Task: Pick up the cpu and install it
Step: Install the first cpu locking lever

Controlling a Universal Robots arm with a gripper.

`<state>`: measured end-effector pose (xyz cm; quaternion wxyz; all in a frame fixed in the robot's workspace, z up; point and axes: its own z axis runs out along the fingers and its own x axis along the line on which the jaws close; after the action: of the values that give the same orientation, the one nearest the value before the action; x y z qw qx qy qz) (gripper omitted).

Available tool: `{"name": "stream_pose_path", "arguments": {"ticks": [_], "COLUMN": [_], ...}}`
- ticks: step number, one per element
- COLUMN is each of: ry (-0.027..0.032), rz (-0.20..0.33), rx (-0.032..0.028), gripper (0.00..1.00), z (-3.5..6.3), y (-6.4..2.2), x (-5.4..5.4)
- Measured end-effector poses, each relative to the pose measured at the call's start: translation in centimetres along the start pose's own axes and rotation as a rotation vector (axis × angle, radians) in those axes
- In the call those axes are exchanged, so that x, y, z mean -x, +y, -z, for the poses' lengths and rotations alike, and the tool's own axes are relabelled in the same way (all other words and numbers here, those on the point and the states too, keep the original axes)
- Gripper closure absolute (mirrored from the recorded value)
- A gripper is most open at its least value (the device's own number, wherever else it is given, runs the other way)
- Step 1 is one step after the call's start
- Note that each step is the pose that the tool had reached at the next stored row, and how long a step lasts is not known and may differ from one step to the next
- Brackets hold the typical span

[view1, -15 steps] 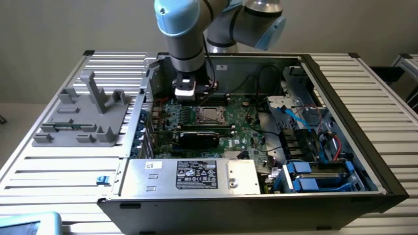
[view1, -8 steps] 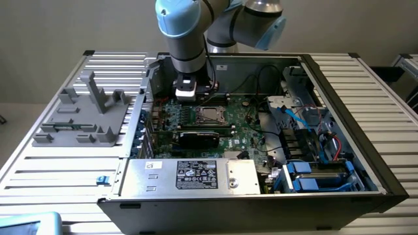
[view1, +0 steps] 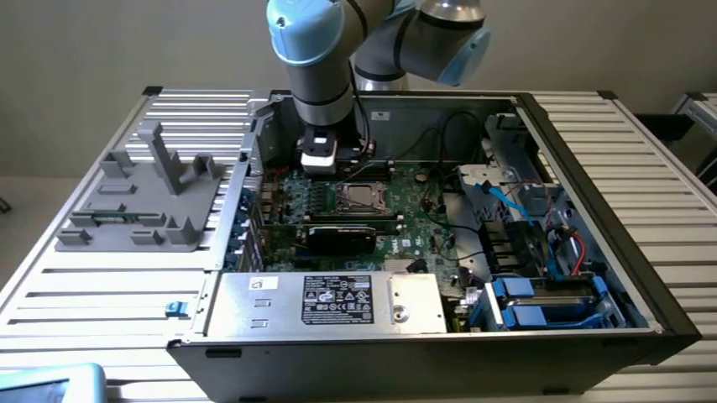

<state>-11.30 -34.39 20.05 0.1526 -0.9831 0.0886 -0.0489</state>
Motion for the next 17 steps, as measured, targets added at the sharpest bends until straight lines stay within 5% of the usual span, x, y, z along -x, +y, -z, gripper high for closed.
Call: {"name": "stream_pose_path", "arguments": {"ticks": [17], "ry": [0.0002], "rz": [-0.001], "rx": [0.0000], "gripper": [0.89], "z": [-0.27], "y": [-0.03], "x": [-0.44]}}
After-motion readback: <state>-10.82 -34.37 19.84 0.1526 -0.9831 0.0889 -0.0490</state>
